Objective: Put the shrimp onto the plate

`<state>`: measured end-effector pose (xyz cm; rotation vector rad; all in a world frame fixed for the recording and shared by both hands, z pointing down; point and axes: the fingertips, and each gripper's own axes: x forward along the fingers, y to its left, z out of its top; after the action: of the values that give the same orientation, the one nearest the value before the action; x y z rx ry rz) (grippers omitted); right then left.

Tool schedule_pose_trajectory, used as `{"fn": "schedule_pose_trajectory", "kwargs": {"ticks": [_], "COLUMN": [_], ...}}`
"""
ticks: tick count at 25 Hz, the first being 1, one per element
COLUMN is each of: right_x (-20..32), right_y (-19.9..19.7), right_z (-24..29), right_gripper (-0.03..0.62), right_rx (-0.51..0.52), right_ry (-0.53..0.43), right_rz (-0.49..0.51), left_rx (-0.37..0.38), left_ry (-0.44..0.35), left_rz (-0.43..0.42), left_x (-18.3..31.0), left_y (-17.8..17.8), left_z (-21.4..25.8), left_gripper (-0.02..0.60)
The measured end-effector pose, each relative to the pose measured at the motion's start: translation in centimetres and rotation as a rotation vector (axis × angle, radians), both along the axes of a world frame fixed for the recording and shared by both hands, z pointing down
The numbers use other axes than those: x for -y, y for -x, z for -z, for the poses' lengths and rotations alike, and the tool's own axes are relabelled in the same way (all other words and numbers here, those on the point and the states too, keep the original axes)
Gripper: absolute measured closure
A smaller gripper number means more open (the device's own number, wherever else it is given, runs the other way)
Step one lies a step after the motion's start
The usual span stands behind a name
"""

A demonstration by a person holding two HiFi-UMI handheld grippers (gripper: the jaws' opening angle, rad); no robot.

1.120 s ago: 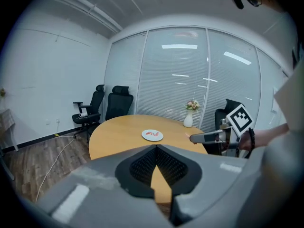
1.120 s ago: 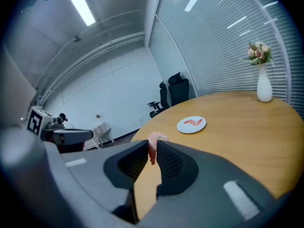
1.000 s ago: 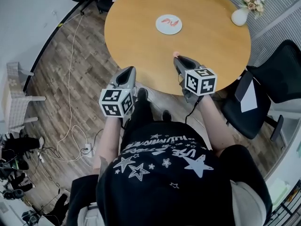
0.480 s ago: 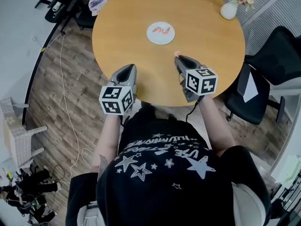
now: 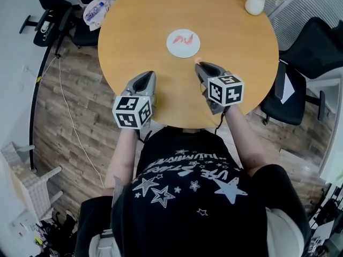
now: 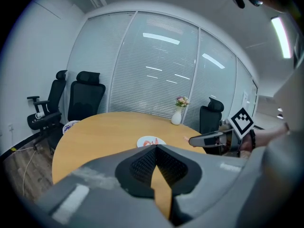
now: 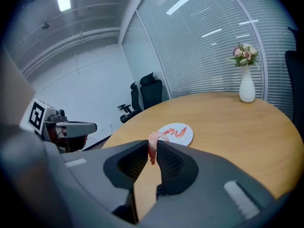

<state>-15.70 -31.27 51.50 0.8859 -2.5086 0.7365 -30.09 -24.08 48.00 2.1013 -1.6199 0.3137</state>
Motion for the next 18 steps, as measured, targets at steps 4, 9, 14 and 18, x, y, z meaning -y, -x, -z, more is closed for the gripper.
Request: {"fn": "schedule_pose_trajectory", "kwargs": {"ticks": [4, 9, 14, 18], "right_x": [1.1, 2.5, 4.0, 5.6], "right_y": [0.8, 2.1, 3.1, 4.0], "right_z": [-0.3, -1.1, -2.8, -4.5], "right_gripper": [0.536, 0.536, 0.536, 0.536], "right_rx": [-0.025, -0.056, -0.093, -0.154], "right_ry": [-0.002, 0.012, 0.035, 0.041], "right_rz": [-0.026, -0.052, -0.074, -0.08], "left_rx": [-0.012, -0.03, -0.046, -0.061], "left_ry": [0.004, 0.015, 0.029, 0.045], "left_rz": [-0.046, -0.105, -0.157, -0.175], "left_x": [1.9, 4.1, 6.7, 8.5], "left_y": [0.8, 1.5, 2.0, 2.5], "left_z": [-0.6, -1.1, -2.2, -3.2], "left_gripper": [0.58, 0.58, 0.58, 0.58]}}
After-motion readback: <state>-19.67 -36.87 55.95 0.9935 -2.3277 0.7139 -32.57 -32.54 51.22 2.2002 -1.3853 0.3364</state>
